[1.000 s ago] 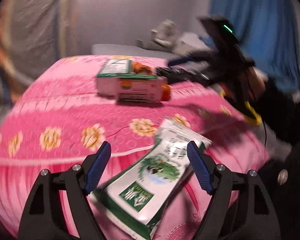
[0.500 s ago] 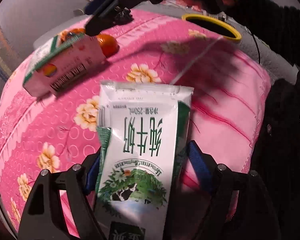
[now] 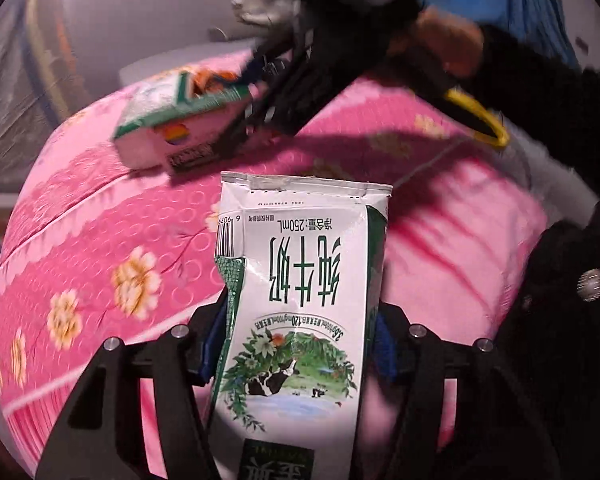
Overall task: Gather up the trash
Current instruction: 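Lift the milk carton with the left tool while the right tool grasps the green juice box, then carry the milk carton and green juice box with both tools over the bin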
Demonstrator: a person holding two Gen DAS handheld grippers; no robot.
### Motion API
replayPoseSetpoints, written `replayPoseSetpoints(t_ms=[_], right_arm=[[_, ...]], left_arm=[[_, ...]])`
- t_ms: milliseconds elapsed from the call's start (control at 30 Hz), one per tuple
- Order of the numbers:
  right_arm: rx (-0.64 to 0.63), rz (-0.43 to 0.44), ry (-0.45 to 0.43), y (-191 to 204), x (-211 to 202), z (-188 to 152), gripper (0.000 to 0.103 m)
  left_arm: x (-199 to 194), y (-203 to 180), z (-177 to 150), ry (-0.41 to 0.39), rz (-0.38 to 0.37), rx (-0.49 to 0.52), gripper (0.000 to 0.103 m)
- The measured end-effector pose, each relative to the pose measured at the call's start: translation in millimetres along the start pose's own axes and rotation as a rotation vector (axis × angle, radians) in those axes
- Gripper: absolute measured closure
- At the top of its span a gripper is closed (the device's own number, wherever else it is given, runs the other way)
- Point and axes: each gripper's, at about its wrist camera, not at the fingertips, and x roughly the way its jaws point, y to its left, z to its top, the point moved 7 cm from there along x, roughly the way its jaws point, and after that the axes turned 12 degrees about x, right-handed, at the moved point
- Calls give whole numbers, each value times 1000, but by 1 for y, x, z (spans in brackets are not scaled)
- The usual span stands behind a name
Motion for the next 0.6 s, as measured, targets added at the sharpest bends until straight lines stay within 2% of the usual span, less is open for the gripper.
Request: replayPoseSetpoints(t_ms=[33, 67, 100, 233, 400, 533, 600], right_arm=[[16, -6, 7, -2, 2, -1, 78], [46, -10, 7, -6, 3, -2, 80], [67, 0, 4, -8, 1, -4, 80], [218, 142, -64, -20, -32, -14, 81], [387, 269, -166, -41, -95, -47, 81], [514, 312, -259, -59, -138, -81, 80], [571, 314, -316, -69, -162, -103, 80]], left_arm=[[-7, -2, 2, -17, 18, -12, 47], [-15, -2, 1, -37, 40, -28, 47], [-23, 0, 1, -59, 61, -47, 47], [-52, 4, 13, -157, 163, -128, 46], [-70, 9, 64, -241, 337, -205, 46], [-73, 12, 102, -274, 416, -250, 46], [-68, 6, 121, -285, 426, -255, 46]])
